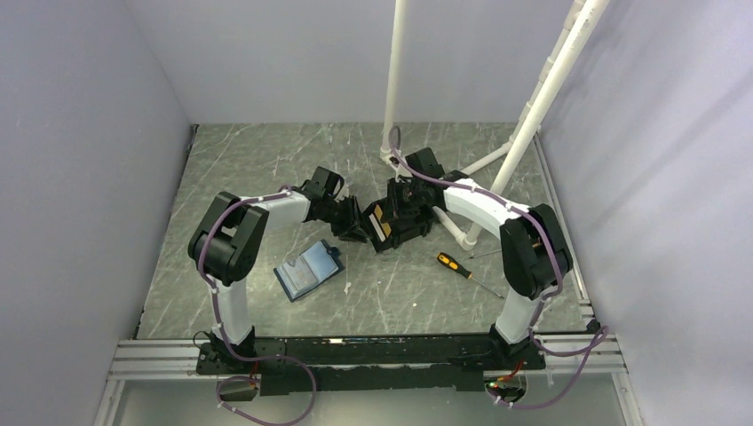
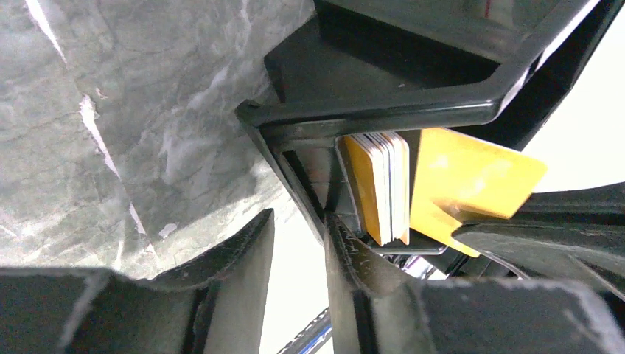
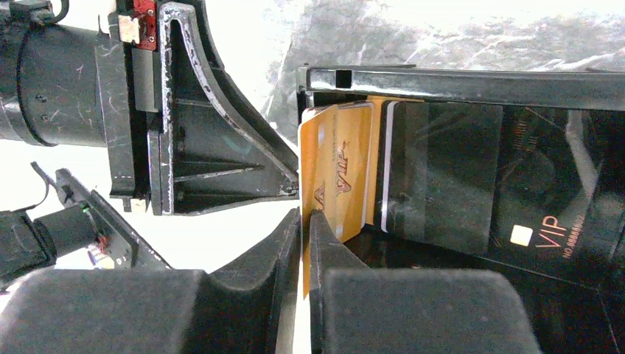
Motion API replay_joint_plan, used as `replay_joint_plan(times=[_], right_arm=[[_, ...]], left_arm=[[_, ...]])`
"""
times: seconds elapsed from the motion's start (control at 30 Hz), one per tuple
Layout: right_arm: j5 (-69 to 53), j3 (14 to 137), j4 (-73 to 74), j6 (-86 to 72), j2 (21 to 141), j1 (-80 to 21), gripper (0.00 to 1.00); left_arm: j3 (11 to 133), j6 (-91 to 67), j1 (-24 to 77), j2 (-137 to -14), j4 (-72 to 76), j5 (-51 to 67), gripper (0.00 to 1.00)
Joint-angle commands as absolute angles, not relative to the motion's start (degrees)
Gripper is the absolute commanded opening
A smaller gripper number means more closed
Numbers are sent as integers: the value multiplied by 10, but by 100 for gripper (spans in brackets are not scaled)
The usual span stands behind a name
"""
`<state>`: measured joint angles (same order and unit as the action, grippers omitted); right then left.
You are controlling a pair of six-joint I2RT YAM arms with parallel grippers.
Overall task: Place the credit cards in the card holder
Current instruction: Pick up the credit card from the storage box.
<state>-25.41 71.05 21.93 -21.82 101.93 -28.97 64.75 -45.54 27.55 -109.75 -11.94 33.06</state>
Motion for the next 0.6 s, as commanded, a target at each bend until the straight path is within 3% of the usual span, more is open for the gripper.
replay_joint_plan(times=[0.0, 0.33, 0.43, 0.57], right_arm=[[-222, 745, 243, -213, 985, -296, 0], [-125, 800, 306, -185, 929, -298, 0], [-156, 805, 292, -195, 911, -299, 0], [-289, 784, 200, -256, 902, -303, 0]], left_arm=[[649, -455, 271, -1062, -120, 314, 41], [597, -436, 205, -883, -181, 340, 63], [583, -410, 173, -818, -194, 388, 68], [540, -412, 121, -747, -122, 524, 69]])
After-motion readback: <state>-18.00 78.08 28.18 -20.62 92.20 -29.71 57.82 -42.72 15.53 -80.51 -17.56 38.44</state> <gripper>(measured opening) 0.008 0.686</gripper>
